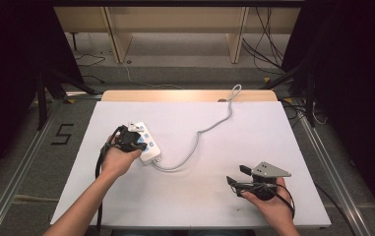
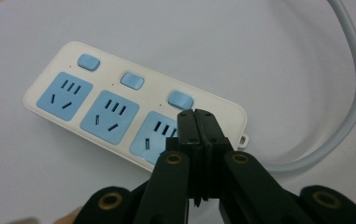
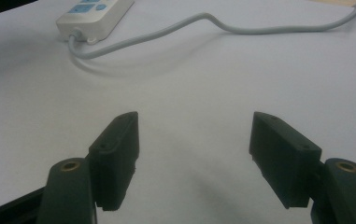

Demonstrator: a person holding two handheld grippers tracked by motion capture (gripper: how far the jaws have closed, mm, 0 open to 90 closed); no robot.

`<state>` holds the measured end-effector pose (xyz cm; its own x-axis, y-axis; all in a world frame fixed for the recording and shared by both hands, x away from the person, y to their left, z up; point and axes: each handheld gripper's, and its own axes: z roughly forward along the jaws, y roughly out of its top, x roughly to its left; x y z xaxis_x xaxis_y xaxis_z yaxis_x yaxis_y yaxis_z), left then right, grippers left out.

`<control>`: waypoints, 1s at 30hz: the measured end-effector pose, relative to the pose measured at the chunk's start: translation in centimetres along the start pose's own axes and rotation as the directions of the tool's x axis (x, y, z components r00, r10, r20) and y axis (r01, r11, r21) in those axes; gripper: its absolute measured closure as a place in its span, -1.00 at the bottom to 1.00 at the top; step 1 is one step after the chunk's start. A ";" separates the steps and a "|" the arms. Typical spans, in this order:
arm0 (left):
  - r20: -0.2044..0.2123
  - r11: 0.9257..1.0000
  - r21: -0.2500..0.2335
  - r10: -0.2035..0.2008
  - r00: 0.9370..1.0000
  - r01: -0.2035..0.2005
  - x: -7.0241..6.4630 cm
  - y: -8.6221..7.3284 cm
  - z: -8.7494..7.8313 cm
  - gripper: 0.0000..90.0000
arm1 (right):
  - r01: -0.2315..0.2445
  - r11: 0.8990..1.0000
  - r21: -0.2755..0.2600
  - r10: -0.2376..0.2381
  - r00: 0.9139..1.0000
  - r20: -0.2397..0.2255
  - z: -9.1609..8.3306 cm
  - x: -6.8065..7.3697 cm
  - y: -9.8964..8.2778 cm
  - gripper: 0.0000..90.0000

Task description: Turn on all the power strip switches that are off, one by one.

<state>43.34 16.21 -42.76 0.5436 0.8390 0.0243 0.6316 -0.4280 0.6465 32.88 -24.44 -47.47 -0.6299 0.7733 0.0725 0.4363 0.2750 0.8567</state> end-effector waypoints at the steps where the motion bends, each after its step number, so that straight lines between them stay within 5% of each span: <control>1: 0.002 1.000 0.001 -0.002 1.000 0.002 0.0 0.1 0.0 0.99 | -0.002 1.000 0.001 0.002 1.000 0.000 0.0 0.0 0.0 -0.24; 30: -0.010 0.999 0.054 -0.001 1.000 0.001 0.4 3.4 2.2 0.99 | 0.001 1.000 0.005 -0.001 1.000 -0.003 -0.1 -0.2 -0.1 -0.24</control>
<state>46.87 14.37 -42.23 0.5373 0.8428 0.0317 0.6614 -0.4444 0.6042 32.91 -24.61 -47.50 -0.6326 0.7710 0.0733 0.4390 0.2790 0.8541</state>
